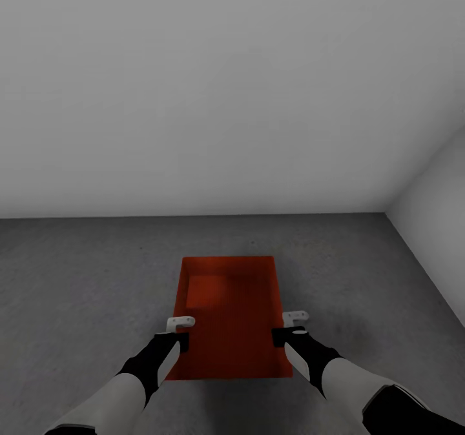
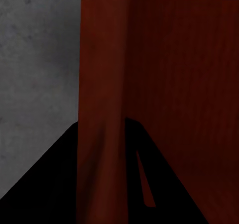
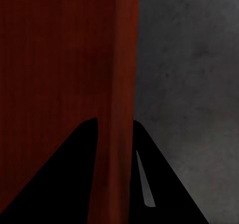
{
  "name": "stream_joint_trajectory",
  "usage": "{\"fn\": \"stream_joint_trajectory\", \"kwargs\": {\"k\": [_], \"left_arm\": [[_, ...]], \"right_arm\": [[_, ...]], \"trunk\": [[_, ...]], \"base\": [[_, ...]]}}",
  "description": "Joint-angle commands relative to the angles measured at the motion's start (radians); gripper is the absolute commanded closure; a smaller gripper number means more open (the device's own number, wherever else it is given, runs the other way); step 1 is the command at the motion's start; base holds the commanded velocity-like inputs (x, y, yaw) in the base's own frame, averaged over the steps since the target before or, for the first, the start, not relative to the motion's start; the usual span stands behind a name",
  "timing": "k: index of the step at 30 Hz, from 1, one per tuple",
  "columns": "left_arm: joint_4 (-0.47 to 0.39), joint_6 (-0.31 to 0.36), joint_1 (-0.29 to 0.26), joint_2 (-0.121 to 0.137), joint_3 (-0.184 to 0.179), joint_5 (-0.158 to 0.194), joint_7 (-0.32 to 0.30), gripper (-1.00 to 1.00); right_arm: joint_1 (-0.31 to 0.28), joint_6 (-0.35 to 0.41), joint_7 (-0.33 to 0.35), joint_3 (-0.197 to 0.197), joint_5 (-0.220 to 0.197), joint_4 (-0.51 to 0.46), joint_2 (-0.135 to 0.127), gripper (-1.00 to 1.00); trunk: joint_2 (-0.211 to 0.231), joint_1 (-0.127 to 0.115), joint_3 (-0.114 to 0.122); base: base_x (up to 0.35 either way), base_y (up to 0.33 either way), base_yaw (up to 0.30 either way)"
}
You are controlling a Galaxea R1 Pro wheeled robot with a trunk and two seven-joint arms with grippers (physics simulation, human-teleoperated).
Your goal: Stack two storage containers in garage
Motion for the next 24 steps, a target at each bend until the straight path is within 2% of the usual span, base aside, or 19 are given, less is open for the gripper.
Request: {"fn": "stream_joint_trajectory", "kwargs": {"k": [1, 12, 17, 24], "left_arm": [[0.001, 0.009, 0.001, 0.028, 0.004, -0.001, 0.009, 1.0], [0.002, 0.009, 0.001, 0.027, 0.004, 0.0, 0.009, 1.0], [0.002, 0.01, 0.001, 0.027, 0.004, 0.0, 0.009, 1.0], [0.002, 0.01, 0.001, 0.028, 0.004, -0.001, 0.009, 1.0]], "right_arm": [[-0.001, -0.024, -0.007, -0.002, 0.018, -0.004, -0.01, 1.0], [-0.001, -0.024, -0.007, -0.002, 0.018, -0.004, -0.01, 1.0], [-0.001, -0.024, -0.007, -0.002, 0.018, -0.003, -0.01, 1.0], [-0.001, -0.024, -0.007, -0.002, 0.018, -0.003, -0.01, 1.0]], "trunk": [[0.0, 0.0, -0.001], [0.0, 0.0, -0.001], [-0.035, 0.019, -0.016], [-0.035, 0.019, -0.016]], "base": [[0.0, 0.0, 0.0], [0.0, 0.0, 0.0], [0.0, 0.0, 0.0], [0.0, 0.0, 0.0]]}}
